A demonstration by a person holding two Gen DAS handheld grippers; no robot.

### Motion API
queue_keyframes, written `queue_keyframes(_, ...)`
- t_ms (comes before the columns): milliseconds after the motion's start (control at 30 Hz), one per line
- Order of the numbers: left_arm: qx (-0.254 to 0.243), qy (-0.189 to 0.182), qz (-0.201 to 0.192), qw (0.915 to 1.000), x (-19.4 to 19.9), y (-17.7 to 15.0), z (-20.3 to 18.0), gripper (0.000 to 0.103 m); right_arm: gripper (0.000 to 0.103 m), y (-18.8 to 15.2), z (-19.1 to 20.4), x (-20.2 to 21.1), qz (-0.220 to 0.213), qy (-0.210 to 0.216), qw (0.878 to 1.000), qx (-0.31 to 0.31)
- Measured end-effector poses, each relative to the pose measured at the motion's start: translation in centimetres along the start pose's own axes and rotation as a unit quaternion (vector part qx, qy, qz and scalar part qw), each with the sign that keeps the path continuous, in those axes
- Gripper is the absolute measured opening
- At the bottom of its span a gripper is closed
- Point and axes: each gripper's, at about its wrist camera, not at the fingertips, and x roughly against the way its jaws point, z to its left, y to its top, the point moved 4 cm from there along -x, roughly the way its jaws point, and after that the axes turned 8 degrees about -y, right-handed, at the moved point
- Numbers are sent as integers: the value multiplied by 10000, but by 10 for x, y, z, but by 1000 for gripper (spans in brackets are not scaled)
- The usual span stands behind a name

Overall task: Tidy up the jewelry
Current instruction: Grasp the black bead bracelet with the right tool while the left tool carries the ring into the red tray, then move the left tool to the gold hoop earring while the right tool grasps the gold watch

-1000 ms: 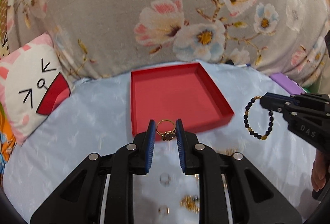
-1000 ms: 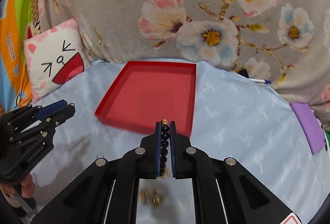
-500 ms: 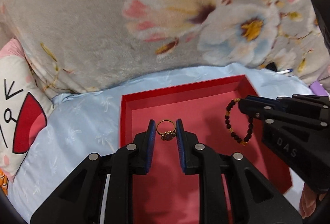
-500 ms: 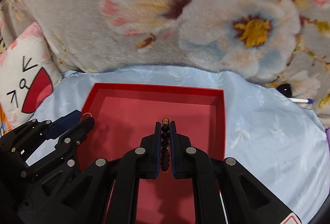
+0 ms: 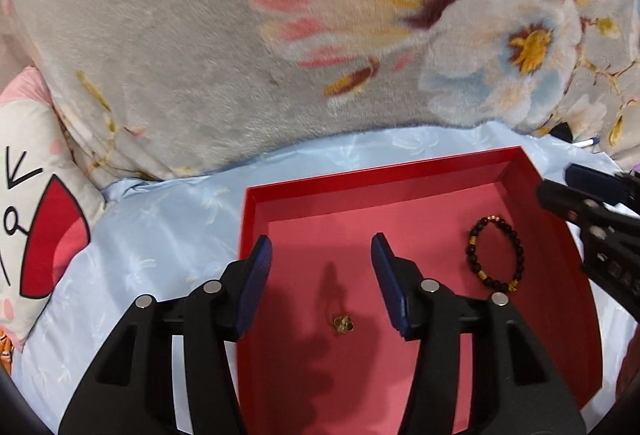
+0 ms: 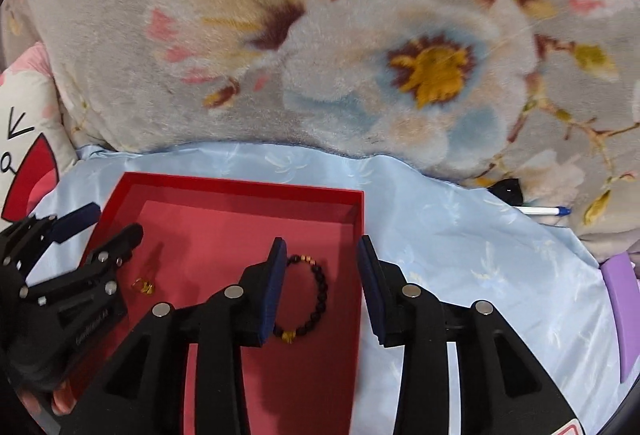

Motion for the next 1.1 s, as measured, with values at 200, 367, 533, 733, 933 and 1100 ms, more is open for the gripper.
queue_keyframes(200, 43, 111, -322, 9994, 57, -27, 5, 66, 42, -50, -8, 56, -174, 234, 9996, 59)
queue_keyframes(367, 96, 98, -358, 9993, 105, -70, 8, 70, 43, -112, -12, 103, -160, 300, 9992, 195)
queue_keyframes(533, 240, 0, -214, 9995, 143, -120, 13, 70, 43, -169, -12, 142, -84, 309, 9991, 283)
queue_keyframes(733, 338, -109, -28, 9994, 171, -181, 11, 70, 43, -225, -14, 171, 116, 422, 9989, 149)
queue_keyframes(933, 323, -125, 35, 9994, 183, -222, 6, 70, 43, -255, -12, 185, 185, 448, 9987, 129)
queue_keyframes(1100, 266, -112, -68, 9996, 184, -231, 1, 70, 43, -253, -12, 187, 113, 489, 9987, -18)
